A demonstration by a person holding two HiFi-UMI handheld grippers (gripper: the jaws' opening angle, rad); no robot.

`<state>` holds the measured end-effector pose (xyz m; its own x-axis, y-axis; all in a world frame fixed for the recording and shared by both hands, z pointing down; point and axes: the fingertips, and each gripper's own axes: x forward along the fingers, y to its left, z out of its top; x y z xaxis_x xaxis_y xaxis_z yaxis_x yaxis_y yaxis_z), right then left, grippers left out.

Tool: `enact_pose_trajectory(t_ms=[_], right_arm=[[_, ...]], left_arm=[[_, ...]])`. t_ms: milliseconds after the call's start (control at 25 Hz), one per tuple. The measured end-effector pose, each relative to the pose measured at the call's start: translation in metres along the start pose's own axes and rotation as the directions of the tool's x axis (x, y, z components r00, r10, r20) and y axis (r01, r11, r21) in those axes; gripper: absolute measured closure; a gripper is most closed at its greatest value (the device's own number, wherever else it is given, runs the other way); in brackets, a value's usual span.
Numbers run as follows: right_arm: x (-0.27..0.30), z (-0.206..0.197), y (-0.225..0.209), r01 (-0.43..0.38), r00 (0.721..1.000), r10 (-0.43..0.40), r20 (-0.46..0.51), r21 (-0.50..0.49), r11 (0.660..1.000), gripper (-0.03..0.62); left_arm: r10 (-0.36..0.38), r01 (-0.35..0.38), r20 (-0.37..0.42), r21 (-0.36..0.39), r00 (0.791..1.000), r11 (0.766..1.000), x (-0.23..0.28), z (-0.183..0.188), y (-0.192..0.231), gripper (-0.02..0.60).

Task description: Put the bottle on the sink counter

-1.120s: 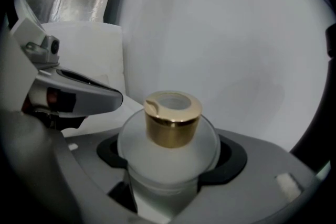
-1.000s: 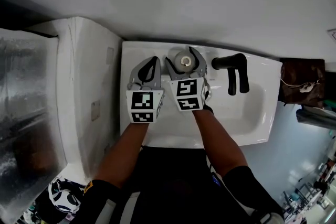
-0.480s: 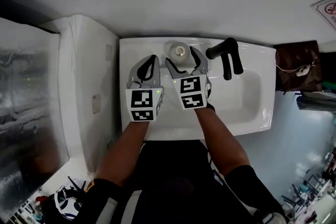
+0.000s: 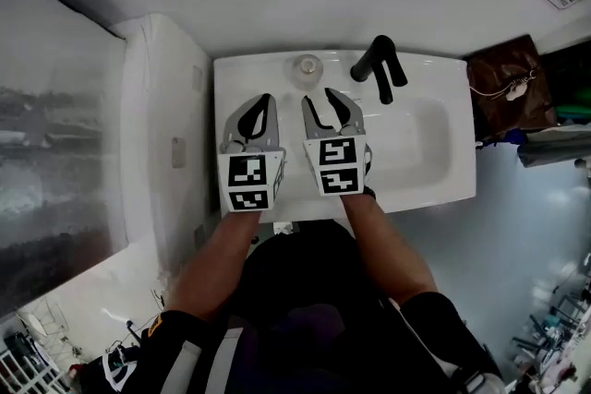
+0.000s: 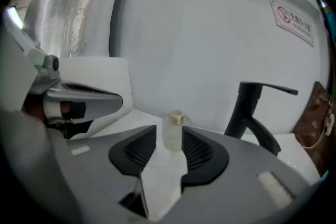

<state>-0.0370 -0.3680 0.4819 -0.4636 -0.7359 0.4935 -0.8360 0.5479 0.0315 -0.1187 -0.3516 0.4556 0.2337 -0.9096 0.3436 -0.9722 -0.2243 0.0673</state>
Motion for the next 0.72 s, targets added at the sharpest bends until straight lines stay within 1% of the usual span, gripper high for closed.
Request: enact_pose_trajectory(t_ms=[160,280,400,600,720], right_arm=[[-0.028,0.004,0.012,0.007,1.0,-0.008,0.007,0.043,0.999,0.488],[-0.05,0.008,0.018,0.02,0.999,-0.021,0.027,0.042,0.999,0.54],[-0.072,0.01,0.027,0.038,0.998,-0.039,0.049,0.038,0.999,0.589],[-0.108,0.006,0.045,0.05,0.996,-0.052,0.07,0.034,0.998,0.592],[-0.128,0.002,0.055,0.059,0.995,-0.061,0.08,0.032,0.998,0.592]], left_arm=[[-0.01,0.01,0.012,0.015,1.0,1.0,-0.025,0.004,-0.01,0.578],[-0.022,0.021,0.022,0.021,1.0,1.0,-0.044,0.006,-0.019,0.578],[-0.041,0.039,0.033,0.043,0.999,0.998,-0.064,0.005,-0.03,0.578],[-0.065,0.062,0.058,0.052,0.996,0.997,-0.096,0.007,-0.039,0.58],[-0.089,0.086,0.08,0.041,0.993,0.995,-0.115,0.011,-0.046,0.579]])
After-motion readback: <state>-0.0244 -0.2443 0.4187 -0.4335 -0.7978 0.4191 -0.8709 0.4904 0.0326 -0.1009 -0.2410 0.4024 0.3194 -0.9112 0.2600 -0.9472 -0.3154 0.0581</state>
